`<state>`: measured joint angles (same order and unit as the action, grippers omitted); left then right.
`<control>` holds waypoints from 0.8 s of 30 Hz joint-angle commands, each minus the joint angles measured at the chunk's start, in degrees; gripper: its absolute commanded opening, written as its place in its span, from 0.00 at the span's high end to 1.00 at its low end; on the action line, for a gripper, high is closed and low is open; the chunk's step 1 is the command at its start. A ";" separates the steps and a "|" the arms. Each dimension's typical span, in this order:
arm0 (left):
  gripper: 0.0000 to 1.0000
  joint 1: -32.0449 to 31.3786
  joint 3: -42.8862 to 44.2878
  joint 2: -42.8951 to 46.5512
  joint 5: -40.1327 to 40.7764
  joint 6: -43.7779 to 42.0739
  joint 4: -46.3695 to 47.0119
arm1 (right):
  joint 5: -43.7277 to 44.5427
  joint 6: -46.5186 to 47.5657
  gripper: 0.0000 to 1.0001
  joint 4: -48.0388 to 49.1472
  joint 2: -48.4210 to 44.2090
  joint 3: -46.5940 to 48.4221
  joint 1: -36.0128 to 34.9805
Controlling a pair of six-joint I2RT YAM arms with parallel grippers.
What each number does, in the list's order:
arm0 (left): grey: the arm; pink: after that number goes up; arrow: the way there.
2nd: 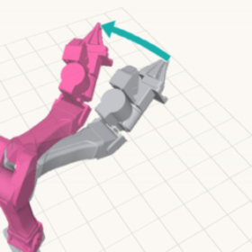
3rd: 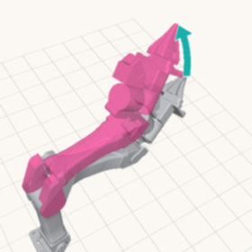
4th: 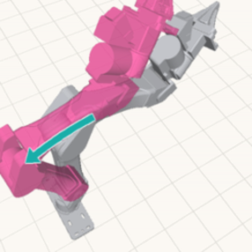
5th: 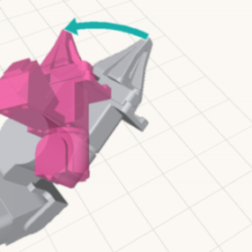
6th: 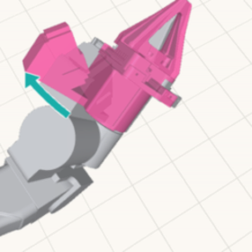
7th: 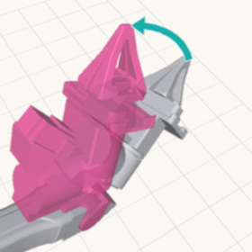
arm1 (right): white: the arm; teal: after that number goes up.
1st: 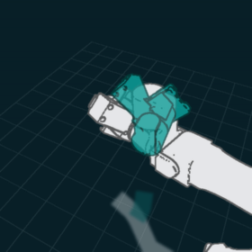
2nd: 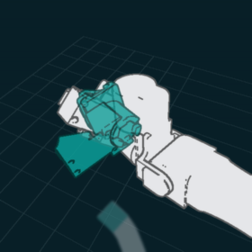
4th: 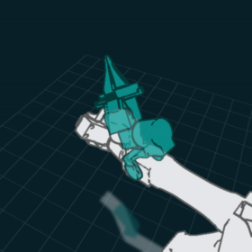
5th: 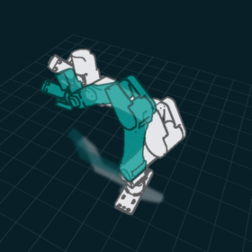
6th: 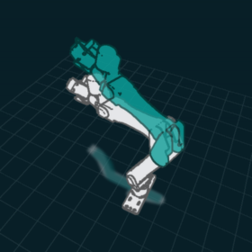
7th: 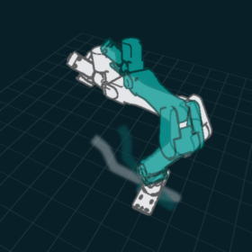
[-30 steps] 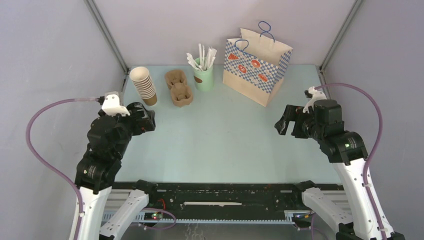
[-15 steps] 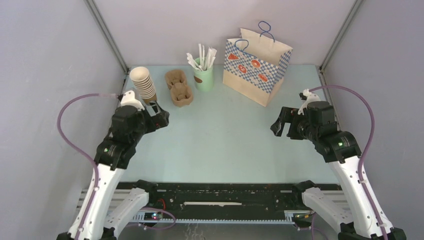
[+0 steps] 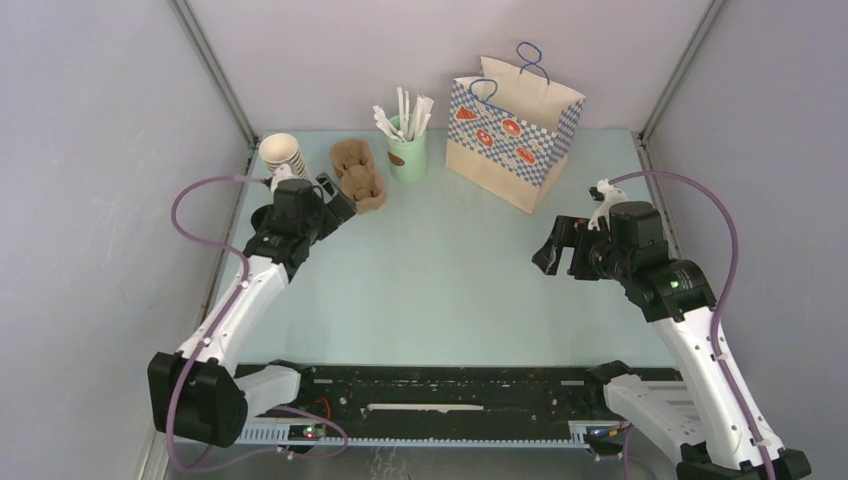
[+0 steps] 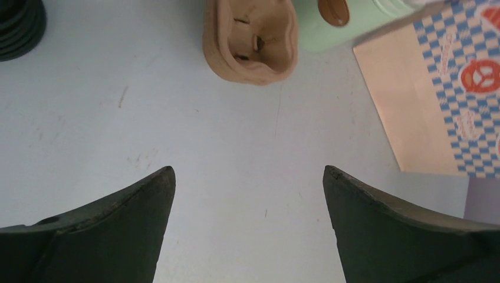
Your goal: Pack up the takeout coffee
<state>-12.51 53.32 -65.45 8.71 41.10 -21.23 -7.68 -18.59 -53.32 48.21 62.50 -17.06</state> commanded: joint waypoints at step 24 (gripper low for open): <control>0.26 23.12 24.31 -13.96 1.91 -4.27 -1.91 | -9.37 1.64 0.01 3.22 5.85 -1.97 2.69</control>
<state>10.37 70.87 -77.52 9.41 39.62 -19.79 -15.35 -18.24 -51.16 54.48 60.29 -15.88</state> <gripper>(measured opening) 0.761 0.993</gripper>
